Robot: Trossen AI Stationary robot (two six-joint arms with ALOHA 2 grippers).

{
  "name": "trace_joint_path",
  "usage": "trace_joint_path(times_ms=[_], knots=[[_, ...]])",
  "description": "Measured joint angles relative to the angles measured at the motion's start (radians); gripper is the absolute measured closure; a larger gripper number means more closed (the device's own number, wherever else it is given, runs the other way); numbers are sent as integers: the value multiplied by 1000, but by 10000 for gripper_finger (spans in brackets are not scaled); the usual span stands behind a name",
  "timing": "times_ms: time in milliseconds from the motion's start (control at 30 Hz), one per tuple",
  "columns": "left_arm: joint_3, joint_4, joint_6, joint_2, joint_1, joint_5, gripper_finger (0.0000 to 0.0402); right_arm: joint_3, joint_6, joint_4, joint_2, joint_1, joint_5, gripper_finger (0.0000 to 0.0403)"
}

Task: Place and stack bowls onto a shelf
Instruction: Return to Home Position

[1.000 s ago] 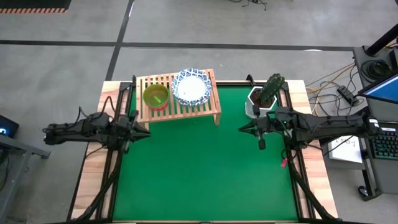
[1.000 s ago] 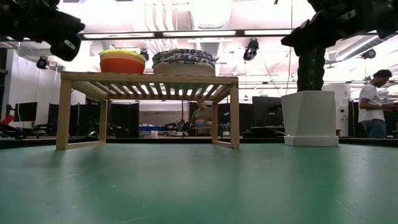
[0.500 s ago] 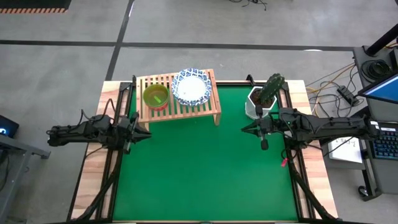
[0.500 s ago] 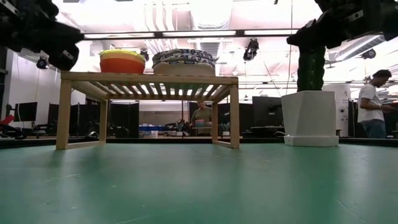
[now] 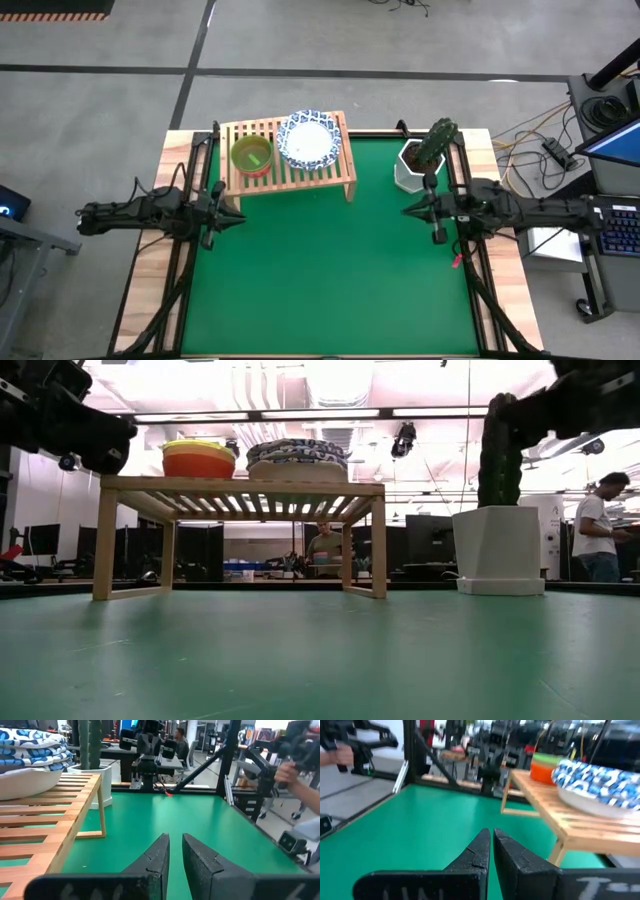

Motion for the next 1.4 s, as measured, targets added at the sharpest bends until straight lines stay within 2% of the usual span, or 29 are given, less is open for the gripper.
trace_joint_path(times_ms=[367,533,767,867,933,1067,1267,1400], knots=[[-1,3,32,1,1,-52,367,-107,9,13,-266,0,-20,390],[0,5,31,1,1,-65,367,-131,6,15,-262,0,-44,390],[3,7,10,5,1,-124,367,-148,40,17,-275,0,-240,390],[3,7,5,6,1,-124,367,-154,32,14,-274,0,-258,390],[3,9,5,8,1,-124,367,-163,10,19,-275,0,-232,390],[4,8,5,11,1,-124,367,-194,-34,22,-275,0,-99,390],[4,7,5,10,1,-124,367,-230,-85,20,-275,0,-69,390],[4,8,5,11,1,-123,367,-230,0,-4,-257,0,47,390]])
